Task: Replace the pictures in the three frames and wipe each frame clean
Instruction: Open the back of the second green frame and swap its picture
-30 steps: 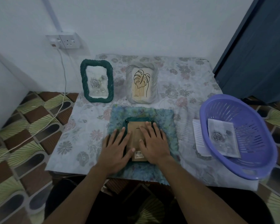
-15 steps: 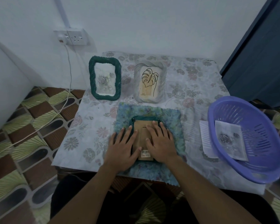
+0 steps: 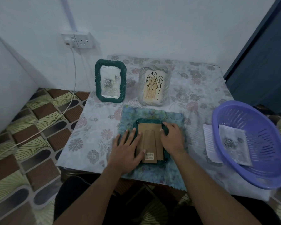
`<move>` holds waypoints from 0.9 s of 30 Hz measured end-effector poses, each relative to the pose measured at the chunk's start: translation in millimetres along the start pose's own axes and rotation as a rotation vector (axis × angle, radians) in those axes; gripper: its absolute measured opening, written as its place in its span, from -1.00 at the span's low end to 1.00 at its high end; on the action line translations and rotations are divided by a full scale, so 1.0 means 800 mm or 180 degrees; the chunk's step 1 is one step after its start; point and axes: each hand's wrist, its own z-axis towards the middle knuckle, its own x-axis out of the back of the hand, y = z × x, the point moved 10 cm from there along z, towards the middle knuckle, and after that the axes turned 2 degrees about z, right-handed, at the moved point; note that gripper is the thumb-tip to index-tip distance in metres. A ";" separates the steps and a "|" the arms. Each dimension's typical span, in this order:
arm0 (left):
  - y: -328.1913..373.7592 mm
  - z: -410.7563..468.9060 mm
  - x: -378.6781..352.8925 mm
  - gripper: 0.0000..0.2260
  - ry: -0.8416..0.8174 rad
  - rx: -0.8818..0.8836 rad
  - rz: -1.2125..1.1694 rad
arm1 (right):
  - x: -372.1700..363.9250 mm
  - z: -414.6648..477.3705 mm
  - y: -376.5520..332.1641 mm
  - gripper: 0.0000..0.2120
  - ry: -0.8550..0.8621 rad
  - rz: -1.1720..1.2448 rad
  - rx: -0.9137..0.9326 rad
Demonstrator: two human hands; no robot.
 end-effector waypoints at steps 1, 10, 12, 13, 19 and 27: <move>0.000 0.000 0.000 -0.32 -0.0007 0.0002 0.0028 | -0.002 0.000 0.000 -0.59 -0.0060 -0.0145 0.0006; 0.001 0.001 0.002 -0.33 0.0008 -0.0010 -0.0003 | -0.005 -0.009 -0.007 -0.43 -0.0122 -0.0752 0.0049; 0.001 0.001 0.002 -0.34 0.0012 -0.0020 -0.0004 | -0.003 -0.011 -0.007 -0.43 -0.0063 -0.0717 0.0019; 0.001 0.001 0.002 -0.34 0.0006 -0.0016 0.0004 | -0.003 -0.011 -0.006 -0.43 -0.0051 -0.0691 -0.0010; 0.000 0.001 0.002 -0.35 0.0031 -0.0008 0.0004 | -0.002 -0.009 0.001 -0.48 0.0018 -0.0211 -0.0369; 0.001 0.003 0.002 -0.33 0.0023 0.0002 -0.0009 | -0.001 -0.006 0.005 -0.50 0.0094 -0.0056 -0.0496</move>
